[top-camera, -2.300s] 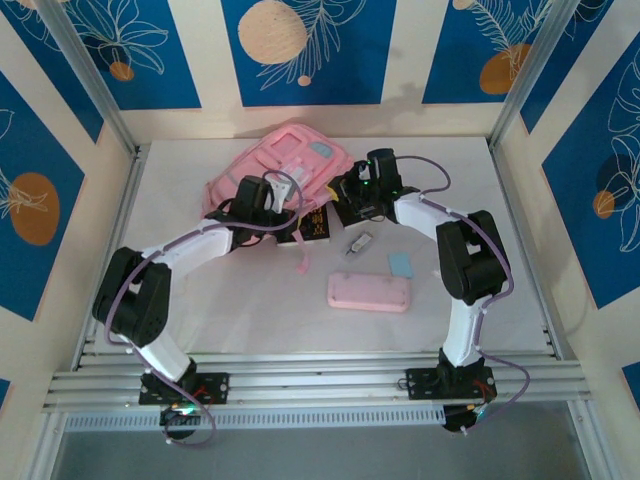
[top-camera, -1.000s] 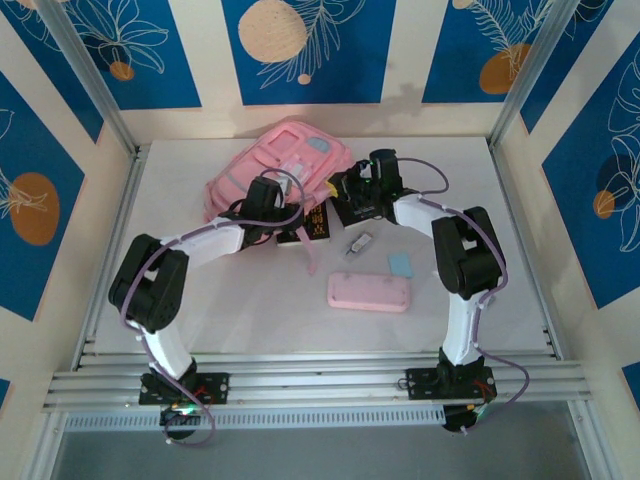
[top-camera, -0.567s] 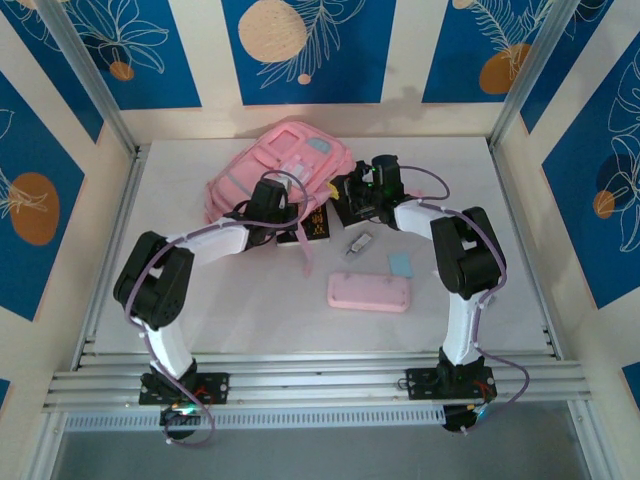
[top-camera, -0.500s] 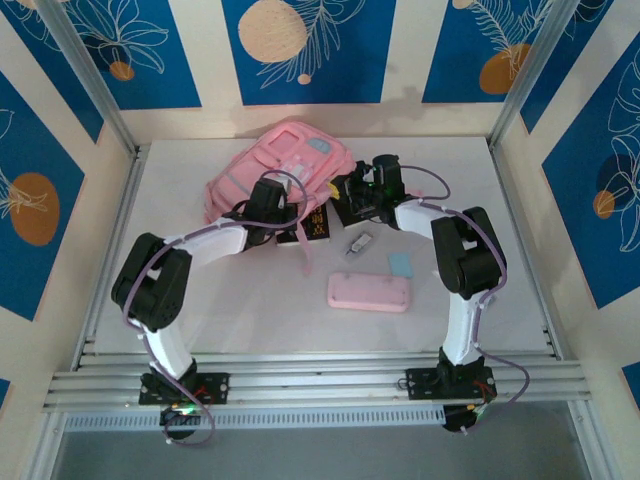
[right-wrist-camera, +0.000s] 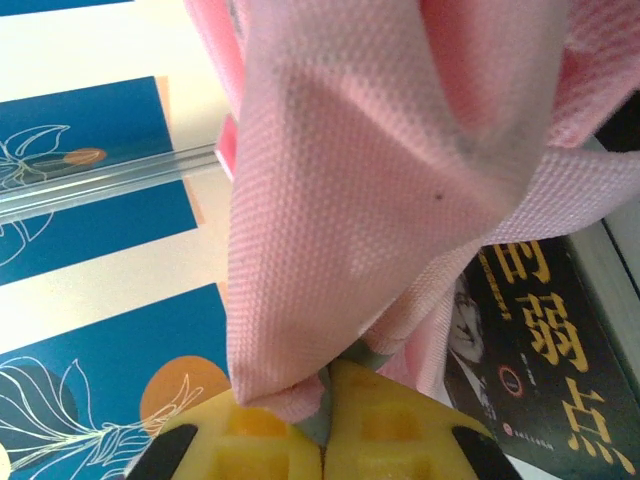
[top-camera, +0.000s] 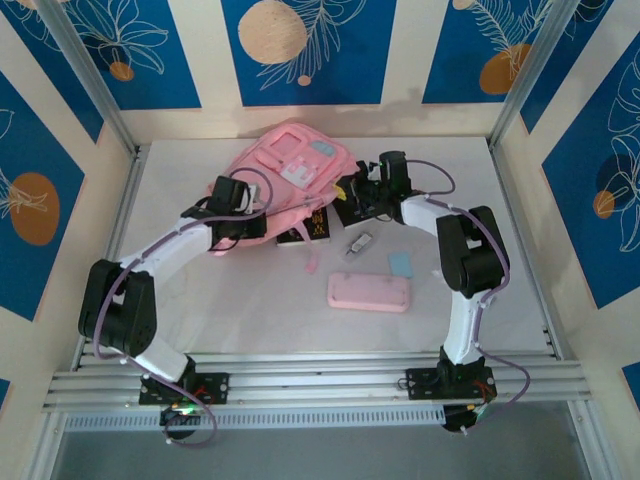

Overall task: Pack the student bag
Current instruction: Unzip the student bag at the center of the table.

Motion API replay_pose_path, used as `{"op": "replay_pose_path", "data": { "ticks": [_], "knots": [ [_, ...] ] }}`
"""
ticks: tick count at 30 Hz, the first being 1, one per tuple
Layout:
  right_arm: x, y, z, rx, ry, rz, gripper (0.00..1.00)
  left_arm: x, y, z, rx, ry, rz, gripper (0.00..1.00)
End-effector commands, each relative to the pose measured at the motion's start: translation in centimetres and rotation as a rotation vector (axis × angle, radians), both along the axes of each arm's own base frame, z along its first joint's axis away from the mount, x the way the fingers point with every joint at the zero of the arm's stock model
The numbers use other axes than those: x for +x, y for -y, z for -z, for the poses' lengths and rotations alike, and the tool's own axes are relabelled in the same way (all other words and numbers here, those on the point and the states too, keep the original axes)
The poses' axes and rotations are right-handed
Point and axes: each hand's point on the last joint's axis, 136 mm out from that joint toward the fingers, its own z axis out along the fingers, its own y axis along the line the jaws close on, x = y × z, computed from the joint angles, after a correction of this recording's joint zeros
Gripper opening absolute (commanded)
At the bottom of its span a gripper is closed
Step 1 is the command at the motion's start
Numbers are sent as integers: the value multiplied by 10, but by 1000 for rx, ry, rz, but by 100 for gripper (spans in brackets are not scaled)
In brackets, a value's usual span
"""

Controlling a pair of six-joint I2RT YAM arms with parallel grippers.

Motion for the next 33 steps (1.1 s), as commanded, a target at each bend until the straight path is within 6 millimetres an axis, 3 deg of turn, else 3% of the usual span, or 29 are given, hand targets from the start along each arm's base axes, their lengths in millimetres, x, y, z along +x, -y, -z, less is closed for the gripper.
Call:
{"op": "replay_pose_path", "data": {
  "ticks": [1,3,4,7,9,11,15,18,22,25,30,31,33],
  "knots": [
    [32,20,-26,-53,118,6,0,-34,10,-14,-79,-127,95,0],
    [37,18,-24,-72,120,-19,0,-47,34,-29,-141,-143,174,0],
    [37,17,-23,-74,116,-34,6,-54,47,-36,-168,-147,210,0],
    [28,18,-24,-83,99,-57,50,-59,76,-51,-236,-134,248,0],
    [12,18,-26,-93,85,-83,67,-53,93,-59,-303,-120,246,0],
    [-13,22,-28,-108,65,-106,78,-43,107,-65,-350,-101,240,0],
    [-63,30,-30,-147,30,-126,84,-27,128,-78,-380,-68,253,0],
    [-94,30,-28,-164,6,-118,86,-25,140,-85,-392,-52,276,0],
    [-114,12,-18,-144,-31,-140,86,-28,145,-89,-402,-49,287,0],
    [-112,-9,-9,-84,-50,-166,86,-37,148,-93,-412,-48,307,0],
    [-89,-48,0,-24,-17,-195,83,-47,144,-92,-396,-47,303,0],
    [-85,-55,1,-19,-15,-204,77,-48,142,-89,-383,-48,304,0],
    [-81,-61,7,-4,-28,-210,38,-52,135,-80,-343,-64,301,0]
  ]
}}
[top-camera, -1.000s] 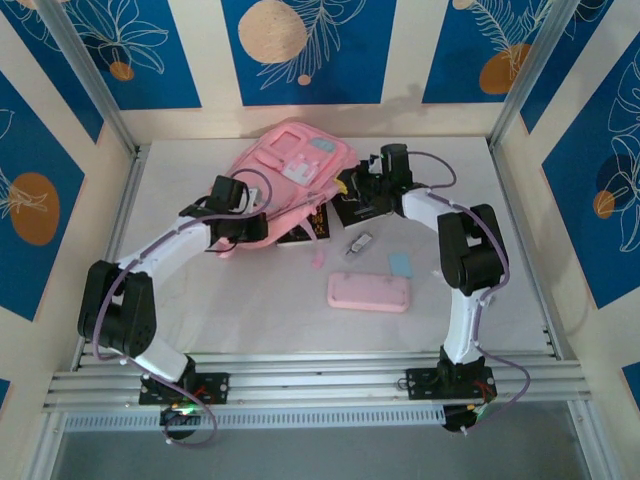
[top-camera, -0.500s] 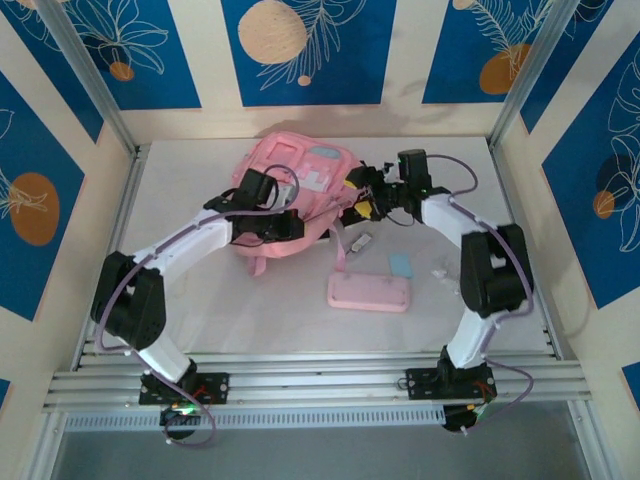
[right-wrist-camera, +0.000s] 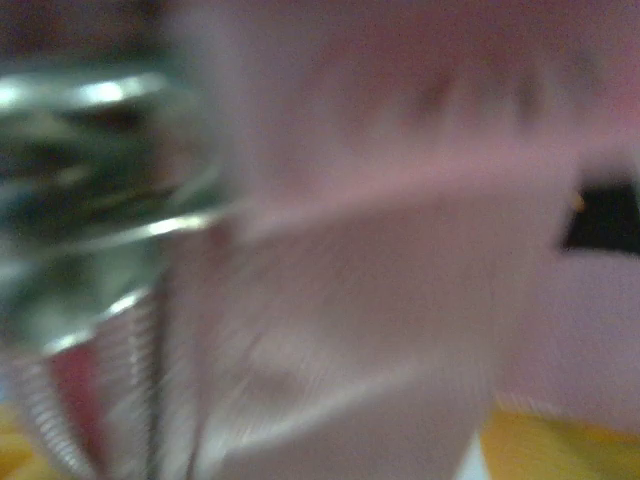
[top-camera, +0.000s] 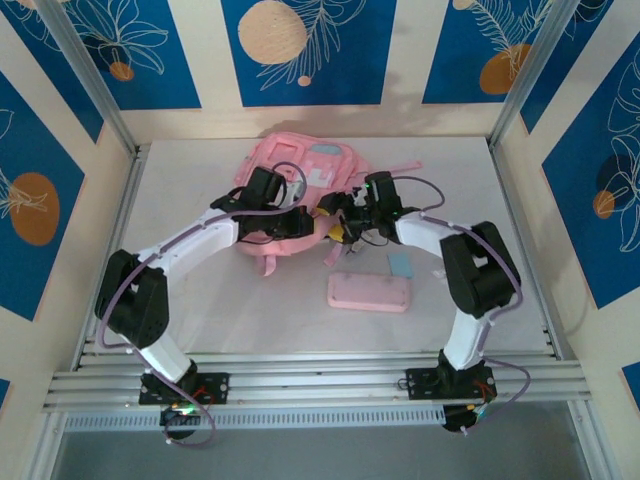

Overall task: Pack the student bag
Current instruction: Unzip the student bag at the center of the table.

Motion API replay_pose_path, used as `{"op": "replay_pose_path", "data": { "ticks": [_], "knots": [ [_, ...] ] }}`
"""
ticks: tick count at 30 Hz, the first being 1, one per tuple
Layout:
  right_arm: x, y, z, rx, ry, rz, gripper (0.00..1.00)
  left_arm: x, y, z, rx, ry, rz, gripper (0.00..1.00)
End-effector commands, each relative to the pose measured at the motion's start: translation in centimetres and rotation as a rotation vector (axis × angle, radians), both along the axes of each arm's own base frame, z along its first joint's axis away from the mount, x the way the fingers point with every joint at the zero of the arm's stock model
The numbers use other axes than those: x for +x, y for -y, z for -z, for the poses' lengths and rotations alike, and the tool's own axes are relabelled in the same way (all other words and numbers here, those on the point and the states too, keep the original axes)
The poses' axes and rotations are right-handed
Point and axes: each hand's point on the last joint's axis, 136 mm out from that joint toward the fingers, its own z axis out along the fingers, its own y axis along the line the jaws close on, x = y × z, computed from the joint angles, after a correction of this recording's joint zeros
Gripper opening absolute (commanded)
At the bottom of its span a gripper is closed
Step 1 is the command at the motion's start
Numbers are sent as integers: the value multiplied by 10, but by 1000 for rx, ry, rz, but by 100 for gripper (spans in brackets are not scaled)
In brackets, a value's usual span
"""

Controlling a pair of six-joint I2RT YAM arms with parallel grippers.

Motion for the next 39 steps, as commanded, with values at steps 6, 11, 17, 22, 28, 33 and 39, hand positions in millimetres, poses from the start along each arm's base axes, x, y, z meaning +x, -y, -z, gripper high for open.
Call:
{"op": "replay_pose_path", "data": {
  "ticks": [6,11,17,22,28,33,39],
  "knots": [
    [21,28,-7,36,58,96,0,-25,-58,16,193,5,-26,0],
    [30,53,-15,-1,97,103,0,-43,-110,27,291,-58,-85,0],
    [31,52,-32,9,161,-42,0,-12,-170,27,418,32,-213,0],
    [36,69,-52,-26,298,-227,0,5,-150,29,327,75,-137,0],
    [81,102,-55,-102,323,-237,0,-43,-90,19,210,32,128,0],
    [119,116,-50,-127,238,-132,26,-66,-32,-24,-6,74,190,0],
    [98,134,-44,-188,152,35,97,-44,33,-48,-125,127,220,0]
  ]
}}
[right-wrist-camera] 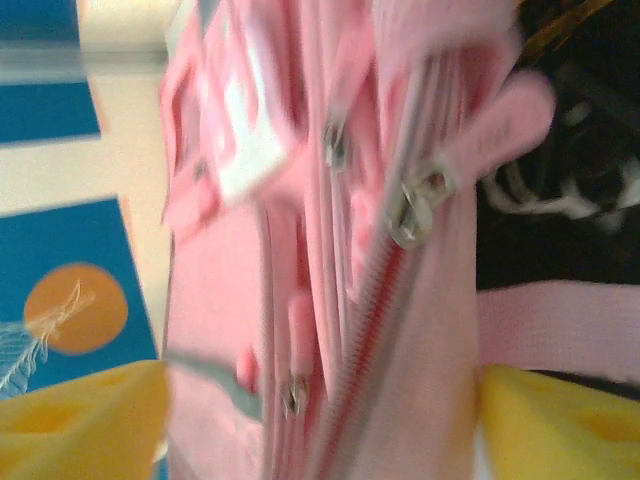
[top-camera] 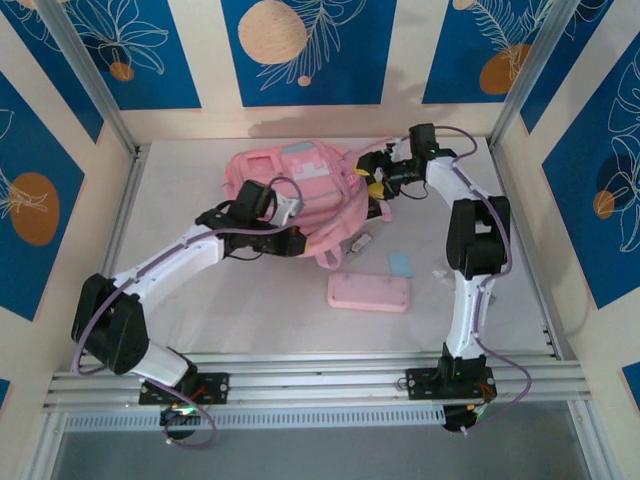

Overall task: Pack the student bag
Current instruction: Unzip the student bag at the center of the table.

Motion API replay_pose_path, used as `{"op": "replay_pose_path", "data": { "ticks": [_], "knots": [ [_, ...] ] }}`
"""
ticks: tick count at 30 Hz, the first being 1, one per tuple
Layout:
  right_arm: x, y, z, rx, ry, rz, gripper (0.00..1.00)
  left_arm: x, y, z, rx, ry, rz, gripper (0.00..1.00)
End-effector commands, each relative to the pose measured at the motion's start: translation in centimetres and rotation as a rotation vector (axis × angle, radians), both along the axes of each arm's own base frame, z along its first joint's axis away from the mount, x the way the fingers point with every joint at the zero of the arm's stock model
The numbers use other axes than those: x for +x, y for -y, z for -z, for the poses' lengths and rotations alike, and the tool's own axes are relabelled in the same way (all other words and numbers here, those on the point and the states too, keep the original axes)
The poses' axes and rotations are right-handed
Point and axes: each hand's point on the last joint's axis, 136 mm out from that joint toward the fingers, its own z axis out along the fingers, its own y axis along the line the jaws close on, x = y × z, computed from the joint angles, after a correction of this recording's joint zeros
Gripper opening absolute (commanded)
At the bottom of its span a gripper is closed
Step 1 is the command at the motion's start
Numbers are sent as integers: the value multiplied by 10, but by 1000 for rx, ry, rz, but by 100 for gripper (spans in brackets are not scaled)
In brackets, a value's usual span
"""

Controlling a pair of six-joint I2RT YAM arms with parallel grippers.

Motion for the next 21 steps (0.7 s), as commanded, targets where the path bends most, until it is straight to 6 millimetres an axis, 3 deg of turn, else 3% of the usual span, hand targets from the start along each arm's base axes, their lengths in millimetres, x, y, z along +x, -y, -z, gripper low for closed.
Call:
{"op": "replay_pose_path", "data": {
  "ticks": [1,7,11,15,21],
  "knots": [
    [-14,18,-25,-35,33,139,99,16,50,-38,-169,27,41,0],
    [-89,34,-17,-29,-26,260,100,61,87,-45,-268,31,-28,0],
    [-127,40,-18,12,-41,331,99,71,100,-50,-318,44,-34,0],
    [-135,27,-28,102,-3,350,100,63,101,-40,-312,30,-26,0],
    [-110,1,-36,140,108,373,100,49,91,-32,-298,5,-43,0]
  ]
}}
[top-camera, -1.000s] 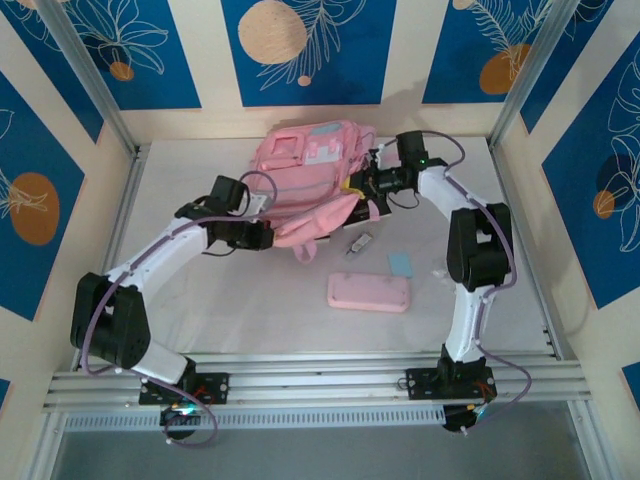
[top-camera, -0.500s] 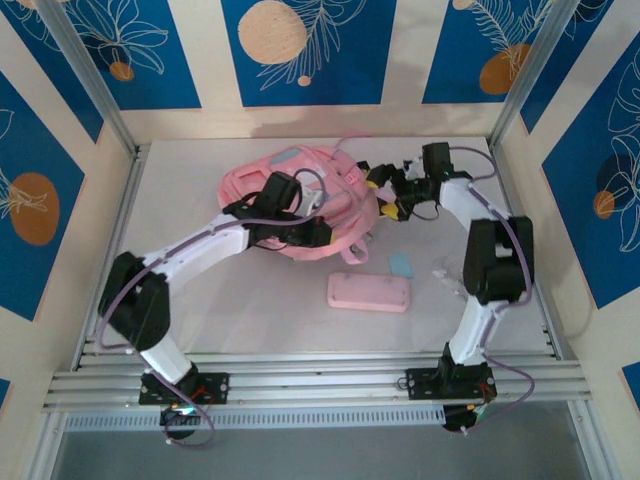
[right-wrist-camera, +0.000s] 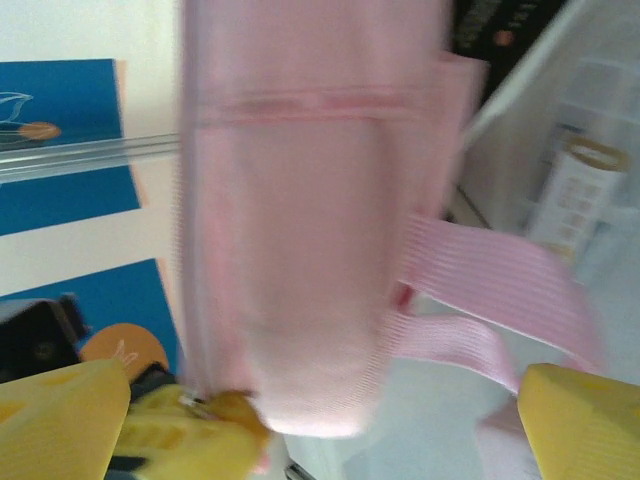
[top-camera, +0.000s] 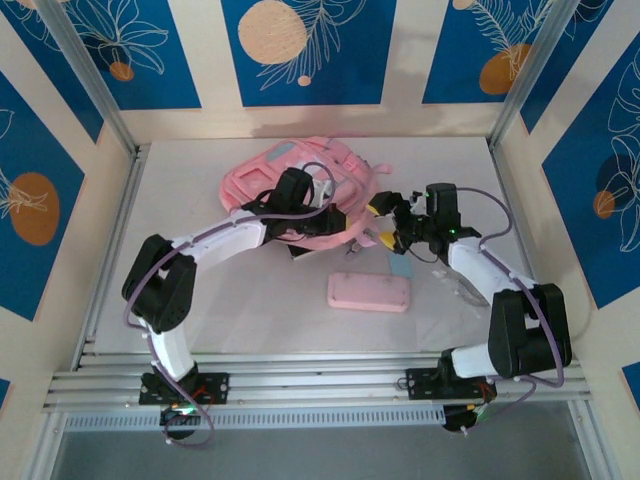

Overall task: Pack the student bag
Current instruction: Unzip the student bag at the center of the table.

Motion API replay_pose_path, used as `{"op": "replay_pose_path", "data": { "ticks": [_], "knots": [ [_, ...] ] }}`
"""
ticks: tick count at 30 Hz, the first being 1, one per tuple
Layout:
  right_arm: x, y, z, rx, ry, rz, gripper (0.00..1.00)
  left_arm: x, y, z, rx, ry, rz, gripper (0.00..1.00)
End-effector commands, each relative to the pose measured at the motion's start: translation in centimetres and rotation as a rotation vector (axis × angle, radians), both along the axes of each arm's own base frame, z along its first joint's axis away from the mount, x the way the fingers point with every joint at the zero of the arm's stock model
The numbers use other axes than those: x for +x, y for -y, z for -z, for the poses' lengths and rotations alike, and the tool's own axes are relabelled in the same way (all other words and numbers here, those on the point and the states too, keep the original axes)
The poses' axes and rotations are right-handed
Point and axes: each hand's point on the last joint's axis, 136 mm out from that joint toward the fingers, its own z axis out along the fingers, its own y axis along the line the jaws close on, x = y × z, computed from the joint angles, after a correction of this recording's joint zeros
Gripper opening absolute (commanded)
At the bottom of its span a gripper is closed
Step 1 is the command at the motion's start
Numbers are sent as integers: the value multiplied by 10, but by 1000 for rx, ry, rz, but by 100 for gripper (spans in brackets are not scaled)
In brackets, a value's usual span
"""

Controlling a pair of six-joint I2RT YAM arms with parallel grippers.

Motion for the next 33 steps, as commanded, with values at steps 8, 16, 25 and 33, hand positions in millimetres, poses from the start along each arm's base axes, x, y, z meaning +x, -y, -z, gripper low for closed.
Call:
{"op": "replay_pose_path", "data": {
  "ticks": [8,16,25,33],
  "knots": [
    [47,-61,17,98,27,-23,94,-12,3,-45,-100,88,12,0],
    [43,-55,32,79,13,-10,0,-20,-25,-19,48,71,-17,0],
    [40,-29,12,1,55,13,0,-47,-154,56,399,-69,-201,0],
    [33,-36,-1,2,81,-71,0,-7,-260,56,598,48,-486,0]
  ]
}}
